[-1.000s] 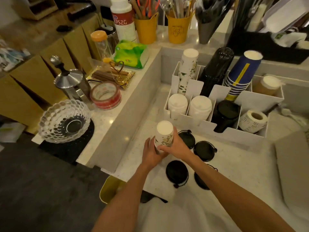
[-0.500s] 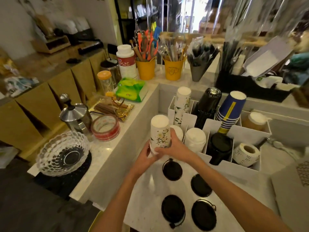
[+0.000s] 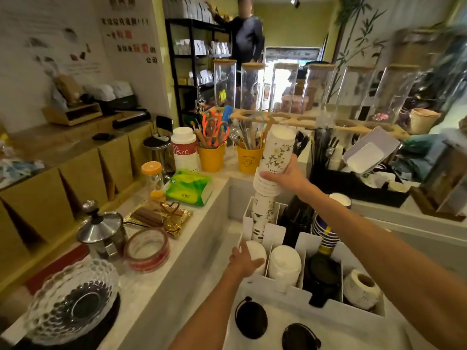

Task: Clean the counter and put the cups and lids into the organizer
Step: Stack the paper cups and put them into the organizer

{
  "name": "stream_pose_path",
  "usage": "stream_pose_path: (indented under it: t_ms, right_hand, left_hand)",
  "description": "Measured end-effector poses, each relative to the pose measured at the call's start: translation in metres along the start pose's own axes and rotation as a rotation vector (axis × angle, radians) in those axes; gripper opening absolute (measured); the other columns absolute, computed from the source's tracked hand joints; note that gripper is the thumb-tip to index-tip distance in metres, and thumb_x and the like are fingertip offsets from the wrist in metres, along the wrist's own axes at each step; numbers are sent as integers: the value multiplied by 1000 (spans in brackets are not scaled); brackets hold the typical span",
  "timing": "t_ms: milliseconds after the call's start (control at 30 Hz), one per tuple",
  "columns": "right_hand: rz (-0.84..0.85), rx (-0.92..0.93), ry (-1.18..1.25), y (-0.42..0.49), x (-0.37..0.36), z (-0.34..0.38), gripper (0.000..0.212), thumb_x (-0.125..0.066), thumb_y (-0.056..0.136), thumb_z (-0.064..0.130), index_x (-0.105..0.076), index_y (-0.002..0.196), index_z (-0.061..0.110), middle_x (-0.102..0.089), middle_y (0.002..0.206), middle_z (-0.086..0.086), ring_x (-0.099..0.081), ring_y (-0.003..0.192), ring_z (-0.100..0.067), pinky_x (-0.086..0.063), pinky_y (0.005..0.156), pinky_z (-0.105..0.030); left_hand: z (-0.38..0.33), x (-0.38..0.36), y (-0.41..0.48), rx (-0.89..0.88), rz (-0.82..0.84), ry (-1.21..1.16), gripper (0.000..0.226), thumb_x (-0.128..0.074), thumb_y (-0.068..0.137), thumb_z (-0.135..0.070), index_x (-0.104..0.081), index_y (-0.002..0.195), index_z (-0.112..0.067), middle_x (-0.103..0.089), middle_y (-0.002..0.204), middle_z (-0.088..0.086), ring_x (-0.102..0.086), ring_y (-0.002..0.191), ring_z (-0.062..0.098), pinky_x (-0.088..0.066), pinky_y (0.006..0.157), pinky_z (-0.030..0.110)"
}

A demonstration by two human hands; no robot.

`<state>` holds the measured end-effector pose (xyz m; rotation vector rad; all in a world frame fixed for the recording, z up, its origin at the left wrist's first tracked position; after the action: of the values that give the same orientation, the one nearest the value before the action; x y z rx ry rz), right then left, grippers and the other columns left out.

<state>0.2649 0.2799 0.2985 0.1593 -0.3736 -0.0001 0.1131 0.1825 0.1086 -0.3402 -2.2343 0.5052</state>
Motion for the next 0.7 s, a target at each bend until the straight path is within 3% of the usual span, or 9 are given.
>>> stream_pose_path:
  t_ms: [100, 267, 500, 700]
  right_hand:
    - [1, -29, -51, 0, -11, -15, 99, -89, 63, 26, -25, 137, 15, -48, 132, -1, -47, 127, -22, -43, 105, -47]
    - [-9, -61, -89, -4, -21, -31, 101, -90, 62, 26, -27, 139, 11, -46, 139, -9, -44, 131, -26, -41, 107, -53]
    - [-37, -169, -102, -5, -35, -56, 99, -89, 64, 23, -26, 141, 13, -44, 144, -10, -40, 135, -29, -36, 109, -55]
    - [-42, -287, -141, -16, -52, -75, 95, -90, 62, 29, -30, 135, 14, -51, 137, -10, -48, 128, -31, -43, 101, -48]
  left_hand:
    - [3, -14, 4, 12, -98, 206, 82, -51, 97, -48, -1, 157, -24, 1, 162, 19, -22, 144, 39, -27, 116, 45]
    - [9, -27, 2, -8, -248, 290, 78, -54, 97, -44, -8, 157, -27, -6, 162, 16, -33, 141, 33, -37, 112, 39]
    - [8, -23, 6, 13, -209, 318, 79, -54, 96, -46, -8, 156, -27, -5, 161, 18, -39, 136, 34, -40, 108, 41]
    - [12, -21, 5, 9, -215, 346, 78, -52, 95, -50, -7, 156, -31, -7, 162, 14, -45, 130, 31, -43, 101, 40]
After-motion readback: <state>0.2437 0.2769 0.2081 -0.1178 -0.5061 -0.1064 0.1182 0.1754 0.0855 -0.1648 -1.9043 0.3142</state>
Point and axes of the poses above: each hand's wrist, its own y-axis towards the middle knuckle, its own x-axis out of the back of the hand, z = x × y, the point moved 1 cm from there along y, towards the middle knuckle
